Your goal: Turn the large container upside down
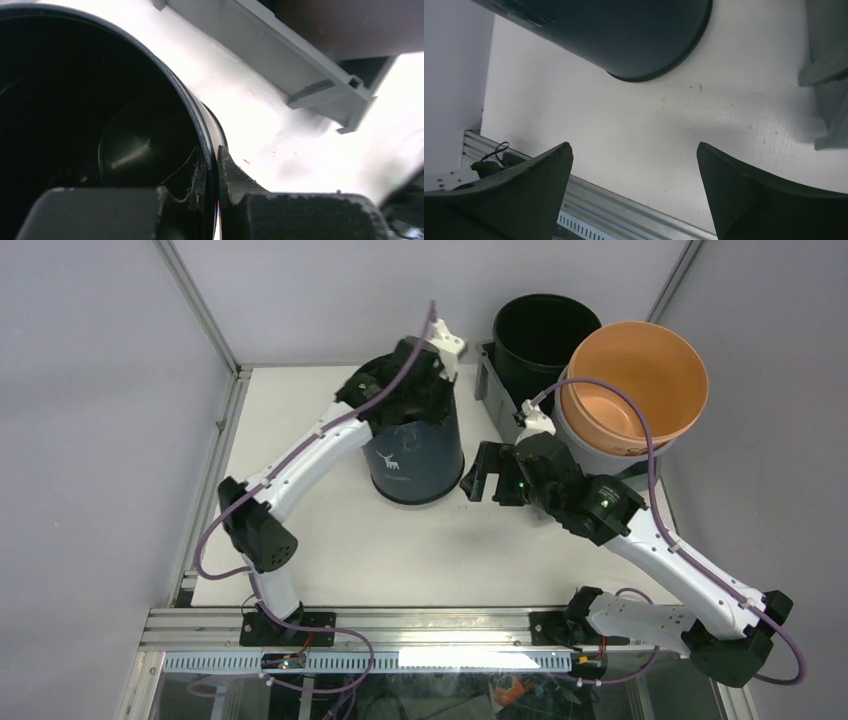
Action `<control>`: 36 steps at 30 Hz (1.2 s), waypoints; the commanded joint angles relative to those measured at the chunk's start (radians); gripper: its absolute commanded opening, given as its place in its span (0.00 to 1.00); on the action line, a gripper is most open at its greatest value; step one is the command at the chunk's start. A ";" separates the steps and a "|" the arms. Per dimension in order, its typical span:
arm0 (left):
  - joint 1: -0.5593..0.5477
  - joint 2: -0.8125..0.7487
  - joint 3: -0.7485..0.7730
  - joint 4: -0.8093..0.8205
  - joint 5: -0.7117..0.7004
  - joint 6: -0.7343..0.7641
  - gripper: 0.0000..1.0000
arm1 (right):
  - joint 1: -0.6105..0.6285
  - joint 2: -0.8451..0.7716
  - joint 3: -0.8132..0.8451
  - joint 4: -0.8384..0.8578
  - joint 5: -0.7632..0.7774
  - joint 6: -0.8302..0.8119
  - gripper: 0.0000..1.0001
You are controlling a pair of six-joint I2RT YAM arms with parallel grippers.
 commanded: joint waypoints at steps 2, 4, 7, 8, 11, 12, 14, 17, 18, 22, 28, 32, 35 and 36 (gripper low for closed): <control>0.208 -0.322 -0.040 0.105 0.093 -0.206 0.00 | 0.007 0.025 0.021 0.266 -0.143 -0.006 0.99; 0.285 -0.400 -0.123 0.154 0.152 -0.268 0.00 | 0.006 0.047 0.019 0.344 -0.195 0.001 0.99; 0.398 -0.517 -0.201 0.183 0.225 -0.341 0.00 | 0.002 0.088 0.018 0.420 -0.257 0.027 0.99; 0.439 -0.547 -0.218 0.181 0.252 -0.359 0.00 | -0.006 0.105 0.020 0.436 -0.284 0.040 0.99; 0.573 -0.622 -0.266 0.187 0.335 -0.418 0.00 | -0.047 0.134 -0.020 0.557 -0.408 0.097 0.99; 0.613 -0.645 -0.285 0.199 0.368 -0.439 0.00 | -0.064 0.138 -0.055 0.621 -0.461 0.145 0.97; 0.704 -0.674 -0.318 0.232 0.460 -0.492 0.00 | -0.090 0.147 -0.143 0.847 -0.565 0.232 0.95; 0.785 -0.685 -0.353 0.270 0.602 -0.577 0.00 | -0.094 0.199 -0.225 1.076 -0.605 0.302 0.93; 0.800 -0.686 -0.364 0.287 0.640 -0.600 0.00 | -0.093 0.224 -0.233 1.120 -0.605 0.302 0.93; 0.820 -0.694 -0.366 0.319 0.705 -0.652 0.00 | -0.087 0.288 -0.263 1.252 -0.657 0.366 0.93; 0.835 -0.722 -0.396 0.425 0.831 -0.747 0.00 | -0.078 0.341 -0.269 1.291 -0.675 0.387 0.93; 0.842 -0.732 -0.430 0.492 0.885 -0.805 0.00 | -0.059 0.353 -0.242 1.278 -0.675 0.387 0.93; 0.848 -0.730 -0.443 0.508 0.894 -0.817 0.00 | -0.058 0.344 -0.278 1.401 -0.675 0.384 0.78; 0.851 -0.728 -0.444 0.508 0.897 -0.817 0.00 | -0.057 0.338 -0.292 1.434 -0.664 0.405 0.69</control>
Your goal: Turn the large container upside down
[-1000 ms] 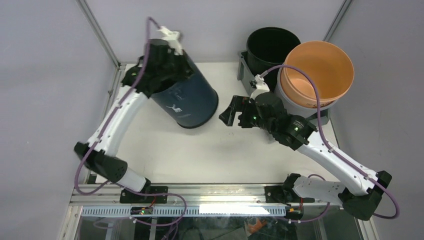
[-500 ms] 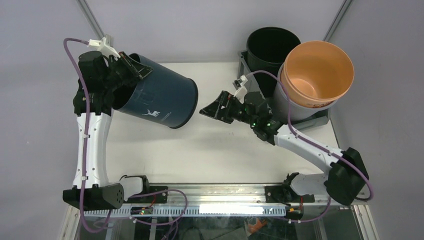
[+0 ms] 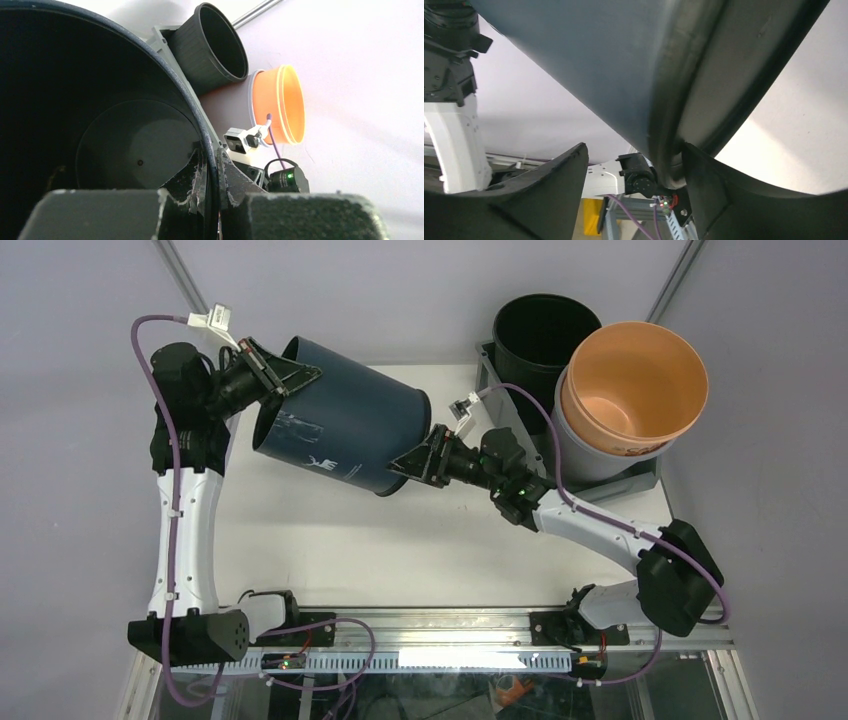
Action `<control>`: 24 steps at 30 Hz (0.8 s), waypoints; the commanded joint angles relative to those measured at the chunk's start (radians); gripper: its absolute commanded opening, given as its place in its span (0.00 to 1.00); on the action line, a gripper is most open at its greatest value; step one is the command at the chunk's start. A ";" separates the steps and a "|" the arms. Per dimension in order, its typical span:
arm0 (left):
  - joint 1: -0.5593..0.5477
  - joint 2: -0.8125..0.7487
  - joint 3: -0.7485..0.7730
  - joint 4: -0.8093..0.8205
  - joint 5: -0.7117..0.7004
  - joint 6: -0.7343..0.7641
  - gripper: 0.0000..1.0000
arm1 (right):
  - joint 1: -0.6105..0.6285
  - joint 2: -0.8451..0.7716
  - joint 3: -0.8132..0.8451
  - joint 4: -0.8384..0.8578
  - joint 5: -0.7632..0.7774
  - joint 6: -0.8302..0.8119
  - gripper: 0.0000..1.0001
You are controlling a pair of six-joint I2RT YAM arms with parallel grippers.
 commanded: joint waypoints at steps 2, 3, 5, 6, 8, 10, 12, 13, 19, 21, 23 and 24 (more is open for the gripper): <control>0.024 -0.052 0.018 0.215 0.097 -0.098 0.00 | 0.009 -0.034 -0.030 0.261 0.004 0.043 0.55; 0.026 -0.049 0.017 0.216 0.101 -0.101 0.00 | 0.008 -0.043 -0.037 0.275 0.004 0.042 0.53; 0.027 -0.044 0.015 0.216 0.106 -0.106 0.00 | 0.010 -0.065 -0.056 0.289 0.009 0.034 0.50; 0.030 -0.043 0.014 0.216 0.106 -0.105 0.00 | 0.011 -0.081 -0.065 0.294 0.016 0.031 0.50; 0.035 -0.043 0.009 0.217 0.107 -0.107 0.00 | 0.011 -0.109 -0.082 0.308 0.037 0.025 0.50; 0.036 -0.043 -0.011 0.234 0.114 -0.125 0.00 | 0.011 -0.130 -0.086 0.311 0.053 0.010 0.49; 0.037 -0.048 -0.052 0.294 0.133 -0.166 0.00 | 0.012 -0.137 -0.080 0.309 0.061 0.000 0.41; 0.039 -0.050 -0.071 0.322 0.139 -0.193 0.00 | 0.013 -0.136 -0.074 0.306 0.060 -0.003 0.33; 0.050 -0.046 -0.116 0.361 0.144 -0.213 0.00 | 0.026 -0.110 -0.030 0.267 0.030 -0.006 0.00; 0.053 -0.037 -0.134 0.343 0.138 -0.200 0.00 | 0.030 -0.127 -0.037 0.264 0.068 -0.010 0.00; 0.058 -0.030 -0.161 0.327 0.124 -0.184 0.00 | 0.041 -0.163 -0.035 0.180 0.162 -0.020 0.00; 0.060 -0.029 -0.174 0.313 0.111 -0.168 0.00 | 0.046 -0.179 -0.022 0.122 0.162 -0.025 0.00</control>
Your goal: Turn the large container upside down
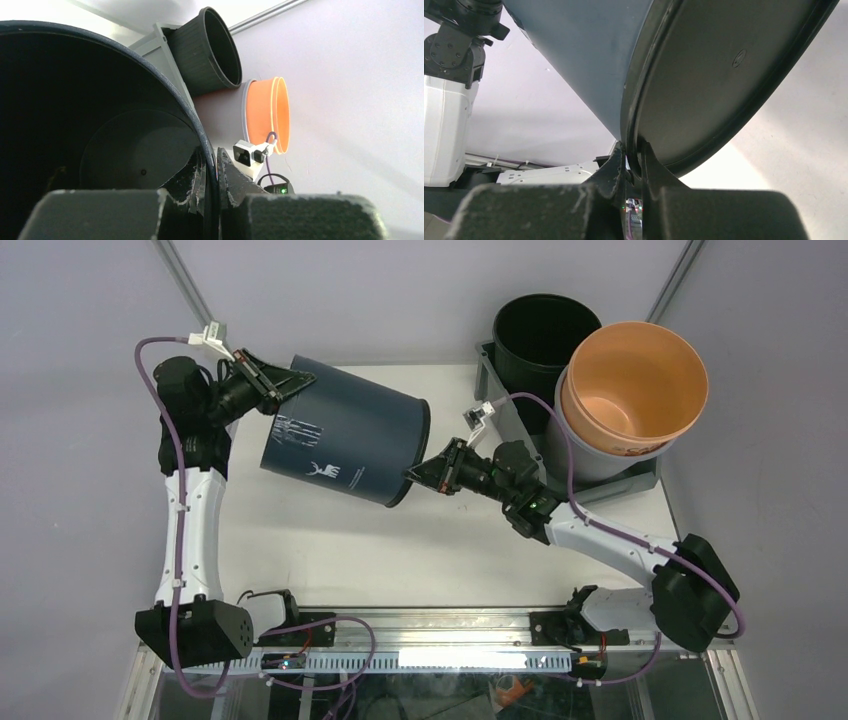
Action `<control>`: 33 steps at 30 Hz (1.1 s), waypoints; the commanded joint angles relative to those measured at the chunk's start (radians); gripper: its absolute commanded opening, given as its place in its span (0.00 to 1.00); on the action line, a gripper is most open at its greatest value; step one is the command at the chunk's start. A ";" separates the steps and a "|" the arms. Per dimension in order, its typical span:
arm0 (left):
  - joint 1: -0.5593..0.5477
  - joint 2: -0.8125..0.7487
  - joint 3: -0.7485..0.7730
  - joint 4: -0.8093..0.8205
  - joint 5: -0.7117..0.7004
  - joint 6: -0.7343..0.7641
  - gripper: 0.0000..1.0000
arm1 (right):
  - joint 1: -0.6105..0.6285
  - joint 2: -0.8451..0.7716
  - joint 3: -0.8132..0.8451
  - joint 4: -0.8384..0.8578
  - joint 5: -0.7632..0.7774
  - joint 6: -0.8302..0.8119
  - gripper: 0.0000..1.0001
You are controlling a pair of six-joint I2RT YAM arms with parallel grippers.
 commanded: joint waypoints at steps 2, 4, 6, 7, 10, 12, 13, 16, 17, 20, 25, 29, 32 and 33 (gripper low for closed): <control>-0.015 -0.026 -0.040 0.087 -0.001 0.047 0.25 | 0.045 -0.112 0.132 -0.079 0.099 0.071 0.00; -0.016 -0.023 -0.062 0.063 -0.016 0.082 0.45 | 0.051 -0.119 0.183 -0.169 0.099 0.071 0.00; -0.017 -0.024 -0.080 0.054 -0.027 0.099 0.64 | 0.059 -0.114 0.243 -0.278 0.099 0.071 0.00; -0.017 -0.025 -0.088 0.046 -0.034 0.108 0.71 | 0.065 -0.107 0.273 -0.315 0.257 -0.051 0.00; -0.016 -0.025 -0.103 0.025 -0.042 0.134 0.83 | 0.076 -0.079 0.357 -0.422 0.328 -0.144 0.00; -0.017 -0.024 -0.105 0.006 -0.041 0.152 0.87 | 0.079 -0.053 0.411 -0.495 0.355 -0.171 0.00; -0.015 -0.023 -0.103 -0.007 -0.044 0.164 0.89 | 0.081 -0.043 0.432 -0.524 0.366 -0.181 0.00; -0.017 -0.020 -0.081 -0.068 -0.073 0.216 0.94 | 0.087 -0.012 0.499 -0.612 0.401 -0.213 0.00; -0.017 -0.017 -0.066 -0.098 -0.092 0.238 0.97 | 0.089 -0.001 0.526 -0.643 0.415 -0.226 0.00; -0.017 -0.009 -0.027 -0.174 -0.152 0.309 0.99 | 0.102 0.018 0.586 -0.726 0.465 -0.277 0.00; -0.017 -0.002 -0.009 -0.229 -0.228 0.337 0.99 | 0.108 0.023 0.658 -0.806 0.510 -0.344 0.00; -0.017 0.007 -0.019 -0.243 -0.243 0.337 0.99 | 0.108 0.015 0.688 -0.830 0.527 -0.388 0.00; -0.016 0.016 -0.023 -0.249 -0.247 0.338 0.99 | 0.108 0.007 0.709 -0.861 0.551 -0.407 0.00; -0.016 0.018 -0.025 -0.250 -0.250 0.337 0.99 | 0.108 0.004 0.715 -0.871 0.560 -0.409 0.00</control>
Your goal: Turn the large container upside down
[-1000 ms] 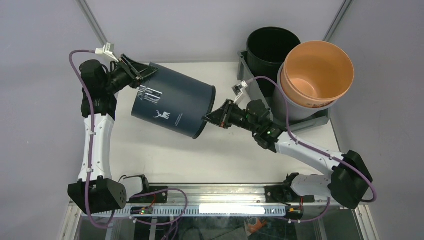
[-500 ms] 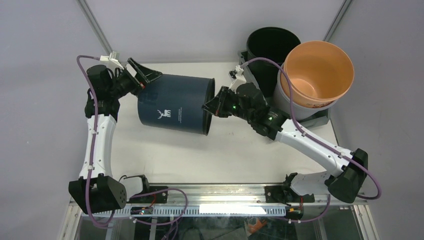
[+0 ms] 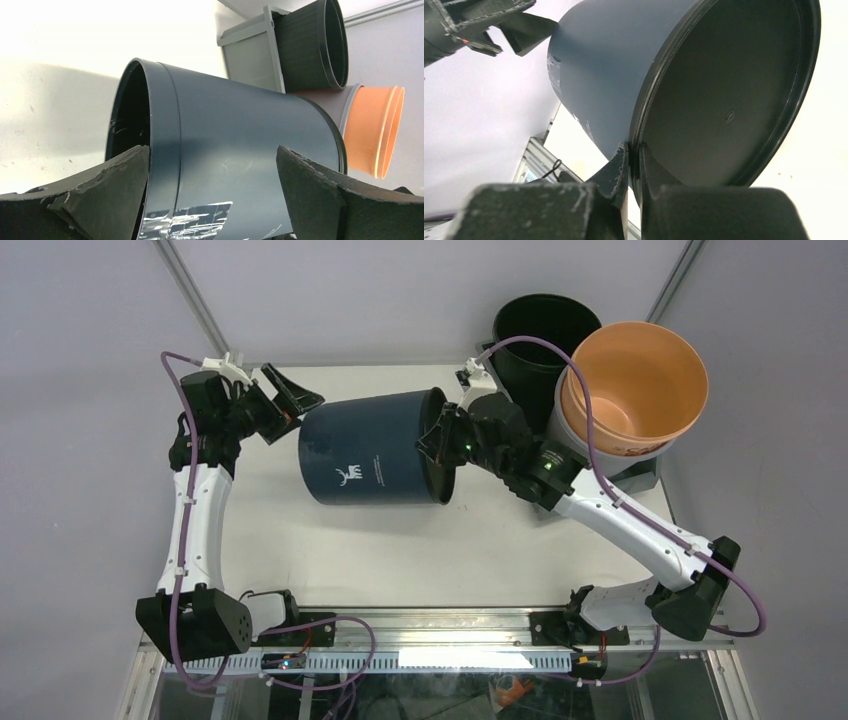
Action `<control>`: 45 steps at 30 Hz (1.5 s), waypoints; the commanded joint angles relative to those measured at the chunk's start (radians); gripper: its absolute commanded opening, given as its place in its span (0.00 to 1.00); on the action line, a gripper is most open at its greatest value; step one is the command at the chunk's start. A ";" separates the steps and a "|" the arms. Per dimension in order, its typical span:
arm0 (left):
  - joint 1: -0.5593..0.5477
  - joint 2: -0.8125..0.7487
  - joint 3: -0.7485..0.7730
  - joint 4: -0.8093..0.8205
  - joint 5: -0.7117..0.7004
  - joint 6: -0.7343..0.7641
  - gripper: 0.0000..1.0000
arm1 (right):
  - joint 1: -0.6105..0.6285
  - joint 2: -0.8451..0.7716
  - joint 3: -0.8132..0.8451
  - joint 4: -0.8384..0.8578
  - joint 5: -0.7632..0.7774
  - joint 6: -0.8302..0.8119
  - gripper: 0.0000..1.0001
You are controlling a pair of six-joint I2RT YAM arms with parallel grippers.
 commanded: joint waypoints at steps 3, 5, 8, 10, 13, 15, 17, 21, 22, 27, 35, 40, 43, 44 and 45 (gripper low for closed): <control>-0.008 0.001 0.039 0.031 -0.015 0.019 0.99 | -0.004 -0.047 0.108 0.032 0.117 -0.085 0.00; -0.008 0.001 0.032 0.027 -0.024 0.022 0.99 | -0.004 -0.035 0.141 -0.010 0.127 -0.102 0.00; -0.007 0.000 0.033 0.001 -0.057 0.042 0.99 | 0.001 0.012 0.238 -0.119 0.146 -0.155 0.00; -0.007 -0.005 0.032 -0.019 -0.074 0.054 0.99 | 0.023 0.079 0.357 -0.248 0.186 -0.200 0.00; -0.007 -0.015 0.012 -0.025 -0.089 0.054 0.99 | 0.076 0.217 0.575 -0.441 0.304 -0.267 0.00; -0.006 -0.020 0.000 -0.028 -0.090 0.061 0.99 | 0.107 0.288 0.671 -0.522 0.368 -0.307 0.00; -0.007 -0.021 -0.003 -0.045 -0.093 0.095 0.99 | 0.138 0.349 0.738 -0.572 0.414 -0.345 0.00; -0.007 -0.044 -0.010 -0.069 -0.148 0.090 0.99 | 0.227 0.440 0.790 -0.568 0.512 -0.399 0.00; -0.008 -0.049 -0.013 -0.068 -0.153 0.086 0.99 | 0.245 0.461 0.791 -0.557 0.527 -0.406 0.00; -0.008 -0.085 -0.024 -0.076 -0.168 0.090 0.99 | 0.288 0.505 0.711 -0.427 0.480 -0.415 0.00; -0.007 -0.100 -0.012 -0.097 -0.178 0.104 0.99 | 0.248 0.547 0.760 -0.322 0.246 -0.429 0.73; -0.057 -0.129 0.022 -0.084 -0.132 0.151 0.99 | 0.218 0.407 0.696 -0.273 0.118 -0.422 0.85; -0.101 -0.172 0.053 -0.085 -0.140 0.212 0.99 | 0.200 0.228 0.515 -0.234 0.138 -0.372 0.85; -0.107 -0.190 0.062 -0.087 -0.138 0.235 0.99 | 0.191 0.162 0.437 -0.222 0.149 -0.341 0.85; -0.112 -0.204 0.072 -0.091 -0.146 0.247 0.99 | 0.184 0.087 0.345 -0.211 0.151 -0.315 0.85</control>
